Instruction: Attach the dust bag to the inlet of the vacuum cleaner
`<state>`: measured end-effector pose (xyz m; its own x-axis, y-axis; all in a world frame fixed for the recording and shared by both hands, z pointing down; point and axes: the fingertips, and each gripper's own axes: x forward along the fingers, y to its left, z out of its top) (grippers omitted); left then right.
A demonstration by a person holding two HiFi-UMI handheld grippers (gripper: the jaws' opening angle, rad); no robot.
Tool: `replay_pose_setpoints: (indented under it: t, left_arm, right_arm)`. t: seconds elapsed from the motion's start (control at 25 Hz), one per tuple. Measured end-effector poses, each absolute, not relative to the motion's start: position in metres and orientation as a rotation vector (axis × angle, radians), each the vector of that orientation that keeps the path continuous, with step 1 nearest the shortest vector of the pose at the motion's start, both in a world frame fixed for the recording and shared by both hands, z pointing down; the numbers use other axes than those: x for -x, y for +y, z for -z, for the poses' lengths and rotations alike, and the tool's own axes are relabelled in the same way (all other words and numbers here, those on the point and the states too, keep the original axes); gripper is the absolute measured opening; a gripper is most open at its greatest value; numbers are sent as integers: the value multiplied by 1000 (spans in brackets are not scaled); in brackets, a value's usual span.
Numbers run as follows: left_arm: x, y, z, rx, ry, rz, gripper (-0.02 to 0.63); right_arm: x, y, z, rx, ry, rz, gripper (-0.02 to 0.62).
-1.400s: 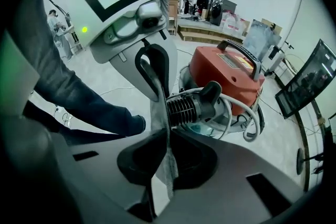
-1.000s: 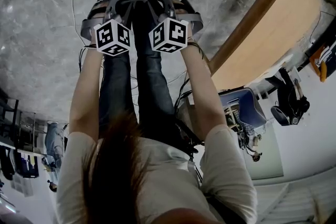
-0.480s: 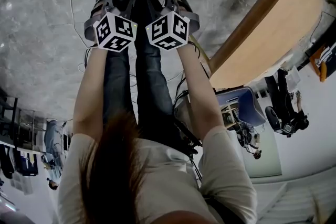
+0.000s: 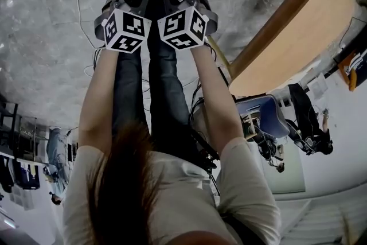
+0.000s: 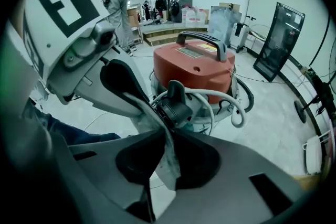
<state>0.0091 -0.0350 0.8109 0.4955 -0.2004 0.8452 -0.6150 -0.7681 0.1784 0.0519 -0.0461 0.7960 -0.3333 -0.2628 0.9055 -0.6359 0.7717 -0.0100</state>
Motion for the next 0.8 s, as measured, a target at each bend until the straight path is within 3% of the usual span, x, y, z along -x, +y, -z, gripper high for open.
replay_pose_setpoints:
  t: [0.48, 0.8]
  left_arm:
    - [-15, -46, -810, -2350, -585, -1236, 93]
    - [-9, -43, -808, -2263, -769, -1081, 94]
  right_arm:
    - [-58, -46, -794, -831, -1941, -506, 52]
    - [-53, -56, -795, -818, -1893, -534, 61]
